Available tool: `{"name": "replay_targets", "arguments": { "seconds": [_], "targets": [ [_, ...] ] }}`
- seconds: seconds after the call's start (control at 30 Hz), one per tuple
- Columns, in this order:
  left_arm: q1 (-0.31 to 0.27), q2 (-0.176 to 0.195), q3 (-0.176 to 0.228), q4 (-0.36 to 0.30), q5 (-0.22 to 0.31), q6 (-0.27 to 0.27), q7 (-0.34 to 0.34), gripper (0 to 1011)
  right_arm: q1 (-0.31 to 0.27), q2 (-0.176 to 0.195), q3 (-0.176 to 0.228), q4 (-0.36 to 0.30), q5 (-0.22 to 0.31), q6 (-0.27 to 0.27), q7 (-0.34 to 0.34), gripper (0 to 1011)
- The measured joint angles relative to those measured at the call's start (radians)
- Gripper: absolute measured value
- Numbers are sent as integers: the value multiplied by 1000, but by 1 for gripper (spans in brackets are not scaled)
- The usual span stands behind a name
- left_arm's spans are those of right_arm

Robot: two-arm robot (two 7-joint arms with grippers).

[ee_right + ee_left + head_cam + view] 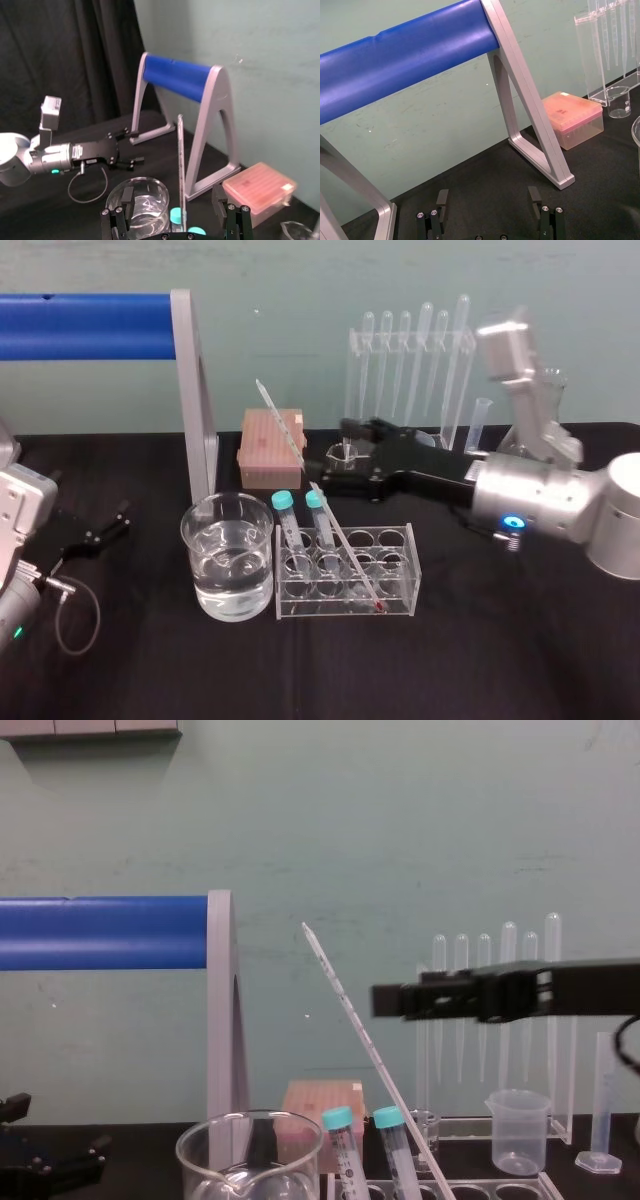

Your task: Hold the thermometer with one hand and immerse one end into the beaker, then reinsert it into the test tube rack.

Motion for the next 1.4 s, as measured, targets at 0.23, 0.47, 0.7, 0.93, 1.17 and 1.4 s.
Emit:
{"name": "replay_targets", "arguments": {
  "seconds": [0.23,0.47,0.7,0.93,1.17,1.4],
  "targets": [
    [0,0,0,0,0,0,0,1008,122,-84,-95,152,-56,25,5,1003],
    [0,0,0,0,0,0,0,1008,181,-134,-139,237,-95,27,11,1003],
    [0,0,0,0,0,0,0,1008,190,-143,-137,248,-97,20,19,1003],
    [0,0,0,0,0,0,0,1008,188,-136,-123,234,-88,14,19,1003],
    [0,0,0,0,0,0,0,1008,189,-128,-120,223,-86,7,26,1003],
    [0,0,0,0,0,0,0,1008,188,-129,-120,223,-85,7,25,1003]
  ]
}}
